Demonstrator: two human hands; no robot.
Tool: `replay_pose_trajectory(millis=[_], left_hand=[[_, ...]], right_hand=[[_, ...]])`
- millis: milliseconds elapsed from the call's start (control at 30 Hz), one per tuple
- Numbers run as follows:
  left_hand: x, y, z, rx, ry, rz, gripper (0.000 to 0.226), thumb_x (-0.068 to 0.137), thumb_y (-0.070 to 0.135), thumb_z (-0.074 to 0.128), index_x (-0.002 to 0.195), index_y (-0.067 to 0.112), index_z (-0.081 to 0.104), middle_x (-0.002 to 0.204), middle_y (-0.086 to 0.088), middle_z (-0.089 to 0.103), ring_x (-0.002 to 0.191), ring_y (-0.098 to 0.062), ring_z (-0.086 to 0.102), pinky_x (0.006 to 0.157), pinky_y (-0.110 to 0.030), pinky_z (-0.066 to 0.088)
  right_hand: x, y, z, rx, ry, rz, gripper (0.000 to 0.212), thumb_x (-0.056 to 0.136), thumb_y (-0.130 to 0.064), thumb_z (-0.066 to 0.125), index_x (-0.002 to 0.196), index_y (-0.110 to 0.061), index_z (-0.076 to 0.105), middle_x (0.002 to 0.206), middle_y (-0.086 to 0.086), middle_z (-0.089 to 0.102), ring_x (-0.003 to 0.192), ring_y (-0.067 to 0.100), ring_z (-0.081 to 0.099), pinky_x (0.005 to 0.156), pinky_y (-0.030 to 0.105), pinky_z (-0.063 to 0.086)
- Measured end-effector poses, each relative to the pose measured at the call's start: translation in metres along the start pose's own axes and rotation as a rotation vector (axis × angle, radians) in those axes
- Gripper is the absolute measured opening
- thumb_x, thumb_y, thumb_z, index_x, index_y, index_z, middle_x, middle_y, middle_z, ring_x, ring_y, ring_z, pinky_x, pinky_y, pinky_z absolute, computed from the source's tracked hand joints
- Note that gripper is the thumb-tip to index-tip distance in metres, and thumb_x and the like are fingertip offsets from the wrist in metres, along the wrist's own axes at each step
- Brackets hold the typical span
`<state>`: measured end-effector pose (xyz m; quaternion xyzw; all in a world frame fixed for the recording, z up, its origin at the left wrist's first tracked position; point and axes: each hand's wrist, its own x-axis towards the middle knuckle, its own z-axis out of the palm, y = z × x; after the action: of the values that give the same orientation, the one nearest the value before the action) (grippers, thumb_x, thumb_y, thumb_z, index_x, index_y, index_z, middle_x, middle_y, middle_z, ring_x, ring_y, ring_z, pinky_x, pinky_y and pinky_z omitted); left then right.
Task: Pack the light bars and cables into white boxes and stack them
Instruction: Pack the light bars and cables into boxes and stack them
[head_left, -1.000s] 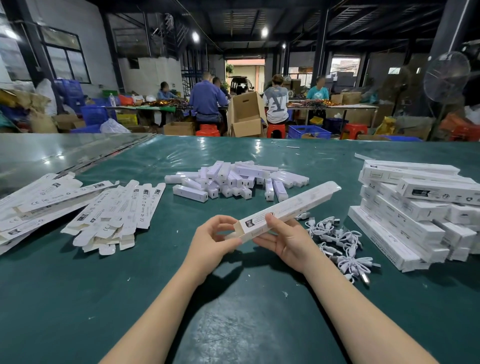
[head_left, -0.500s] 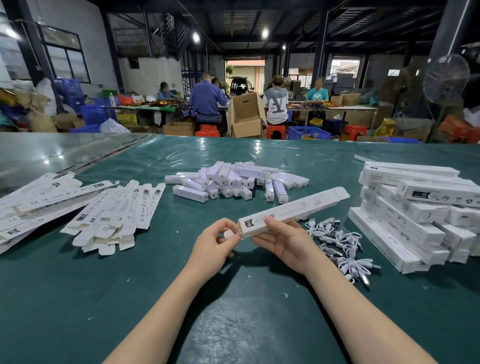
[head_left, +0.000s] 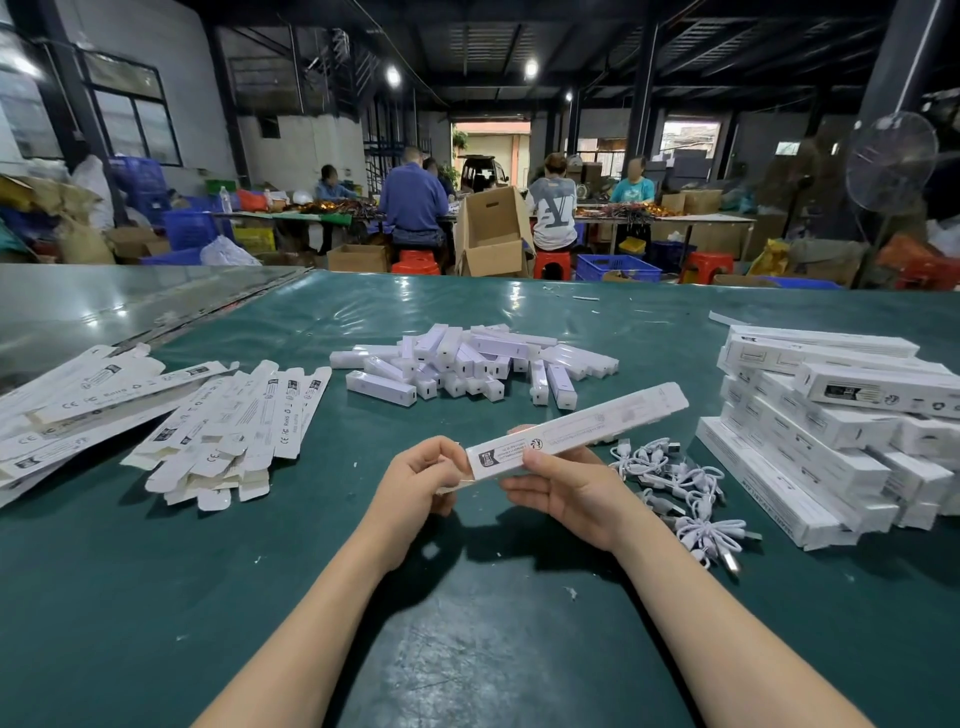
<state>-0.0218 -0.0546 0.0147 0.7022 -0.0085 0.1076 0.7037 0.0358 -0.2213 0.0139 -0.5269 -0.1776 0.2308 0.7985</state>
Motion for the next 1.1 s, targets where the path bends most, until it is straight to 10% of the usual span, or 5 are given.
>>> replay_pose_trajectory(millis=[467,700,1100], left_hand=[[-0.001,-0.002,0.001,0.051,0.034,0.05,0.007,0.062,0.013,0.056,0.069,0.014,0.055,0.047,0.008,0.035,0.042,-0.008,0.022,0.041,-0.016,0.019],[0.001,0.005,0.005,-0.28,-0.005,-0.065,0.023,0.08,0.002,0.058,0.093,0.02,0.052,0.057,0.006,0.057,0.046,-0.003,0.049,0.041,-0.013,0.033],[-0.001,0.002,0.009,-0.202,0.031,-0.014,0.024,0.08,0.001,0.064,0.062,0.014,0.054,0.061,0.006,0.061,0.057,-0.004,0.057,0.055,-0.019,0.052]], right_hand=[[-0.002,-0.002,-0.002,-0.031,-0.062,-0.001,0.031,0.067,-0.011,0.061,0.098,-0.011,0.061,0.075,0.01,0.072,0.06,0.019,0.069,0.057,0.026,0.056],[-0.002,-0.002,-0.001,-0.025,-0.065,-0.013,0.034,0.066,-0.012,0.061,0.101,-0.014,0.061,0.076,0.01,0.072,0.061,0.019,0.068,0.059,0.027,0.056],[-0.001,-0.001,-0.004,-0.01,-0.055,-0.021,0.03,0.068,-0.018,0.058,0.093,-0.003,0.062,0.066,0.01,0.07,0.059,0.018,0.068,0.058,0.026,0.056]])
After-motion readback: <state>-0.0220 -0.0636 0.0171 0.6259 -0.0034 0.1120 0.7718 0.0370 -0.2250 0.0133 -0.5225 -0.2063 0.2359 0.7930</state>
